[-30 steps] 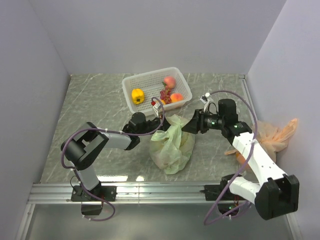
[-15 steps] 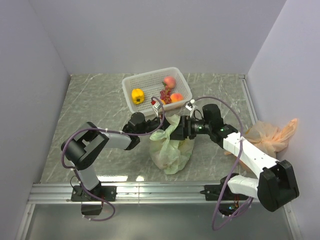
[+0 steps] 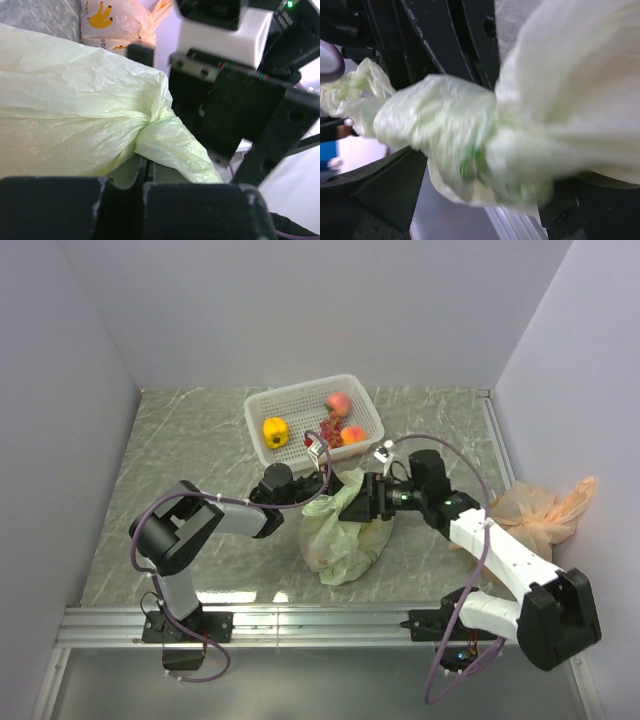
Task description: Place the fake fruits into the plastic bag and tie a complex knot
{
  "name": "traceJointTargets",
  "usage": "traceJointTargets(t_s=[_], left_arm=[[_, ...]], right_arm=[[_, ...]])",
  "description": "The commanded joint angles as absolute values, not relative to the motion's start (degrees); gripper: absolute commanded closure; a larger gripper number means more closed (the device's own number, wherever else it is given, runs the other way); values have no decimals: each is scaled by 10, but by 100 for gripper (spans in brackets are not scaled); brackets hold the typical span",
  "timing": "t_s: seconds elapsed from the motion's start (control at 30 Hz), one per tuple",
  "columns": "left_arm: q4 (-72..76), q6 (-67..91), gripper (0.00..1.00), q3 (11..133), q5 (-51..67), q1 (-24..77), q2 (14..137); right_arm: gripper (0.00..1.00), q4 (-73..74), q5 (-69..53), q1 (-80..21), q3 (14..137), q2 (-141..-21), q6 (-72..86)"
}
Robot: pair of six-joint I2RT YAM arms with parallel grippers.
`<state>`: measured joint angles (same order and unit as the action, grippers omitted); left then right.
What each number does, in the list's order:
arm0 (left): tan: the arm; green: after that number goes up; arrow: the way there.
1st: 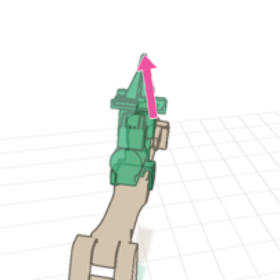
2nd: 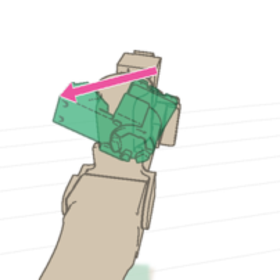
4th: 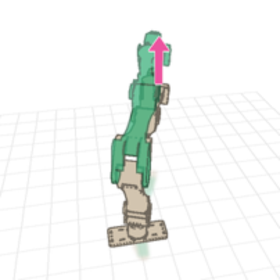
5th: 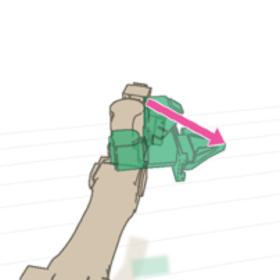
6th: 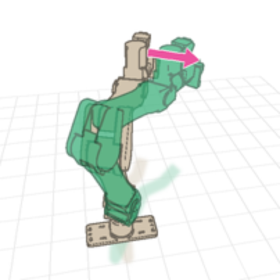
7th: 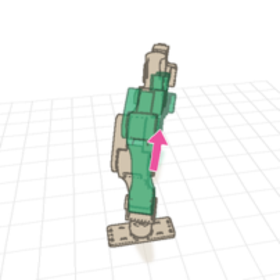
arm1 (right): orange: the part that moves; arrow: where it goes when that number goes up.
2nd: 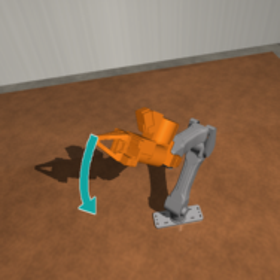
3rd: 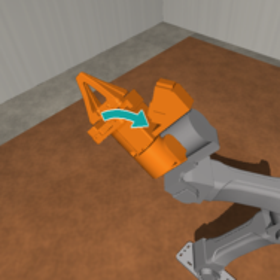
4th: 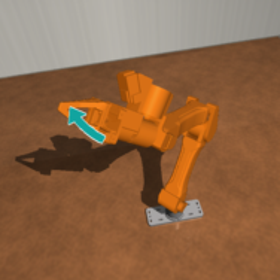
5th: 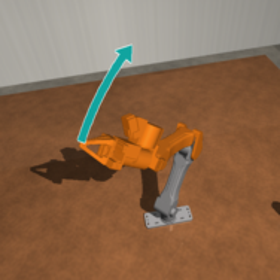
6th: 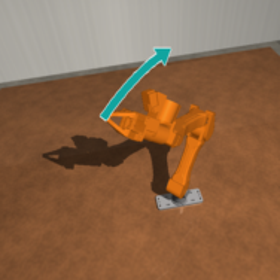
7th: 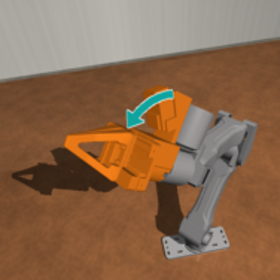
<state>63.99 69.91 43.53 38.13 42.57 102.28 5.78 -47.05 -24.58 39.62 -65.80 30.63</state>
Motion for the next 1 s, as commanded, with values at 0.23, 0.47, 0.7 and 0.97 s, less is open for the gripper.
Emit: traceJointTargets(t_s=[0.23, 0.47, 0.7, 0.97], left_arm=[[682, 698, 100, 443, 380, 427, 1007], [686, 702, 100, 449, 382, 427, 1014], [693, 706, 100, 452, 381, 431, 1020], [707, 715, 100, 461, 380, 438, 1030]], right_arm=[[32, 256, -526, -136, 439, -531, 130], [62, 118, -499, -125, 396, -552, 235], [65, 22, -504, -155, 381, -594, 303], [83, -61, -514, -228, 355, -641, 383]])
